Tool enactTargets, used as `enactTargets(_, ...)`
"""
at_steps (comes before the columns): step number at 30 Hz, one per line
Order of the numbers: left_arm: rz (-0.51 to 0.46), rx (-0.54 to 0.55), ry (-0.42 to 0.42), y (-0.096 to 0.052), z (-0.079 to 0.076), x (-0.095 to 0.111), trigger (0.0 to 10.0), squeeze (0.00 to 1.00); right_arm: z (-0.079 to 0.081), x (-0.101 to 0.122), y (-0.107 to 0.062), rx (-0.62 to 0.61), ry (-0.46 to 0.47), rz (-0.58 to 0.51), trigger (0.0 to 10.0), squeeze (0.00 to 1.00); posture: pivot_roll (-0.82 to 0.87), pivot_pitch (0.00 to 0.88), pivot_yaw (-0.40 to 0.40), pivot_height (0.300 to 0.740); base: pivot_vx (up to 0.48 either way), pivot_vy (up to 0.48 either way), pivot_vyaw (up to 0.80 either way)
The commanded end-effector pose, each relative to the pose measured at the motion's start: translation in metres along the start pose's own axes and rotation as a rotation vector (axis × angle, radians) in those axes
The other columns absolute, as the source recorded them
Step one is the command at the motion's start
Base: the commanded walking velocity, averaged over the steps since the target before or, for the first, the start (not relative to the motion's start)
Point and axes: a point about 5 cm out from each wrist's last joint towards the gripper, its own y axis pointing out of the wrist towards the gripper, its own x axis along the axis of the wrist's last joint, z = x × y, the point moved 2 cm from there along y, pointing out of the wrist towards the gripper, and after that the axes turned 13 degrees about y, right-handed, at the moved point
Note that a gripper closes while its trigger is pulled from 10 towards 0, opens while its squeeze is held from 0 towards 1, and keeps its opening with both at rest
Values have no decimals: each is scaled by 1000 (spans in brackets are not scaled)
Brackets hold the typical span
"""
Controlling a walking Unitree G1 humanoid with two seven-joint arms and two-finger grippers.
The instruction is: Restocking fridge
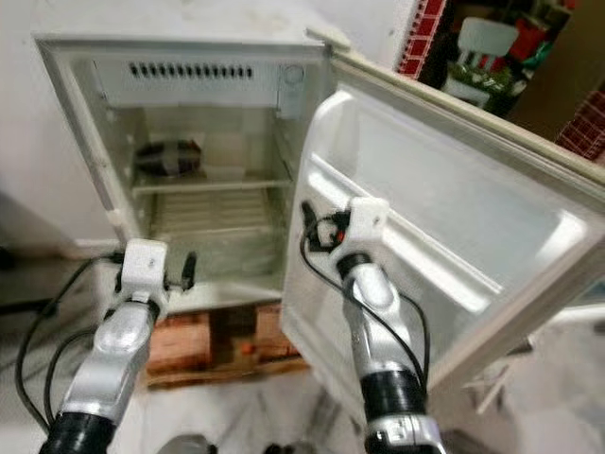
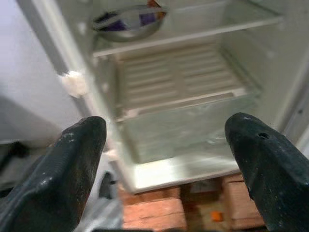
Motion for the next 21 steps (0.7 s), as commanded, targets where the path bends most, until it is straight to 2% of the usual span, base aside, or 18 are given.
enactTargets(1, -12, -19, -8, -1, -7, 4, 10000, 0, -22, -21, -14, -74, 15, 118, 10000, 0, 118, 22, -60, 740, -428, 0, 0)
enactTargets(3, 2, -16, -8, -1, -6, 2, 10000, 0, -22, -31, -22, -25, 51, 197, 10000, 0, 111, 25, -59, 740, -429, 0, 0)
enactTargets(6, -3, -17, -5, -1, -6, 2, 10000, 0, -17, -33, -26, 40, 78, 219, 10000, 0, 108, 25, -58, 740, -441, 0, 0)
enactTargets(11, -6, -32, 12, 0, -8, 4, 10000, 0, 3, -35, -36, 222, 153, 291, 10000, 0, 102, 27, -53, 740, -436, 0, 0)
enactTargets(14, 3, -31, 16, 0, -8, 3, 10000, 0, 3, -40, -39, 220, 124, 315, 10000, 0, 102, 29, -52, 740, -436, 0, 0)
enactTargets(16, 4, -29, 23, 0, -7, 2, 10000, 0, -3, -43, -40, 175, 92, 327, 10000, 0, 105, 31, -52, 740, -429, 0, 0)
enactTargets(21, 11, -30, 34, -1, -5, 0, 10000, 0, -16, -43, -38, 84, 49, 333, 10000, 0, 103, 33, -48, 740, -178, -391, 0)
